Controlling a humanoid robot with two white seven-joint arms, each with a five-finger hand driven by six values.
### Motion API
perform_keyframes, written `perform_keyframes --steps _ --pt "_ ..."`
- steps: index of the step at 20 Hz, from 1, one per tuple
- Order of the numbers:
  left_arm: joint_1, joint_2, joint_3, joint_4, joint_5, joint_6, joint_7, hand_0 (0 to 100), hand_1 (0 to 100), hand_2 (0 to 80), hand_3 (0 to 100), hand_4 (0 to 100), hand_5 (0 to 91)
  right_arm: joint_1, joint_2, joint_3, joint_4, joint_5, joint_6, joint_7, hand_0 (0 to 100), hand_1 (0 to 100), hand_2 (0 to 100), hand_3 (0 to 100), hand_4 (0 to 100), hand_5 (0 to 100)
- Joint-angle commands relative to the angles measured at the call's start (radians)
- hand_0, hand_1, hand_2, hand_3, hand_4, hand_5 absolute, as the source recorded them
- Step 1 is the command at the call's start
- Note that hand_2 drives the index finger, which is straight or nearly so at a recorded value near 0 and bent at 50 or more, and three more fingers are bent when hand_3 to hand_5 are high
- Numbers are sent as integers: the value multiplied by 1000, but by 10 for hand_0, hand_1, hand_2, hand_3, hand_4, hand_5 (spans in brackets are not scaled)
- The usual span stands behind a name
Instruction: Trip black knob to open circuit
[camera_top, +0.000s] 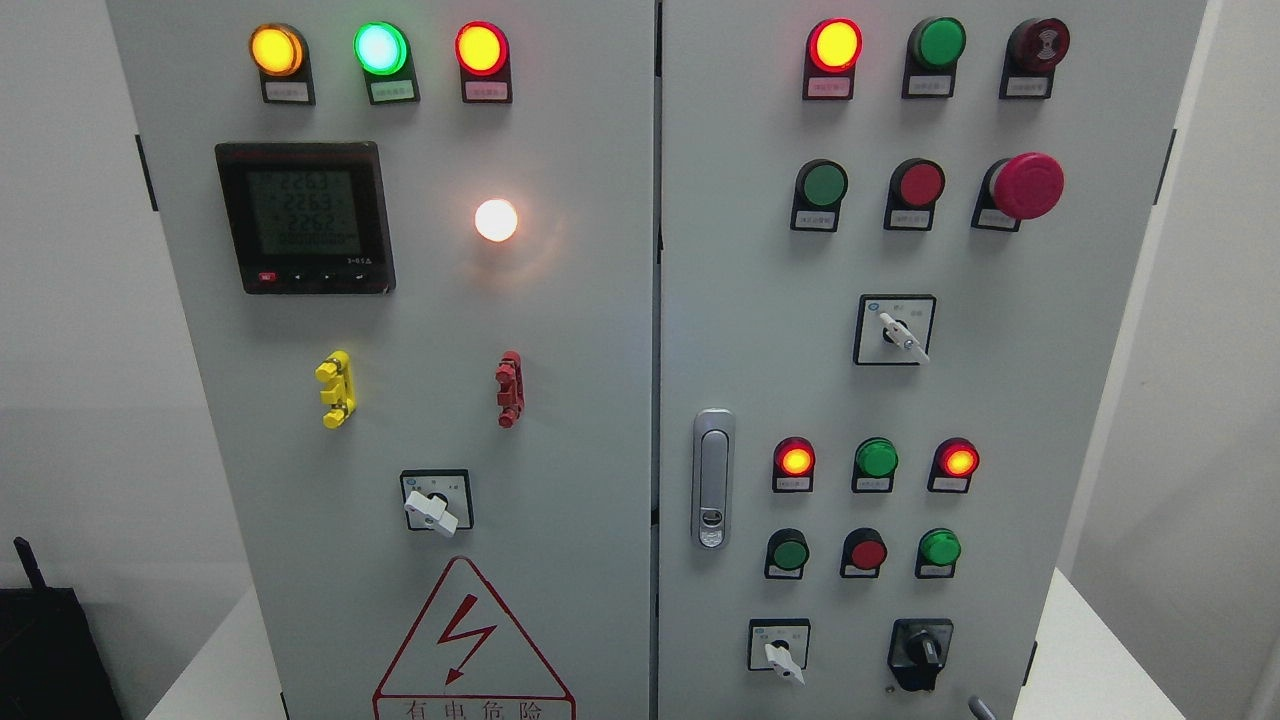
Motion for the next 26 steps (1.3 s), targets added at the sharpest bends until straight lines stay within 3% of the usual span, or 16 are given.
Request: perform_keyframes --steps 1,26 --pt "-2 0 1 1 2 1 0 120 389 0 0 0 0 -14 1 -3 -38 -3 -1 6 802 857 0 1000 1000 932" --pt "0 0 1 1 2 1 0 120 389 0 0 0 0 -34 7 37 -43 0 6 20 813 868 20 1000 1000 931"
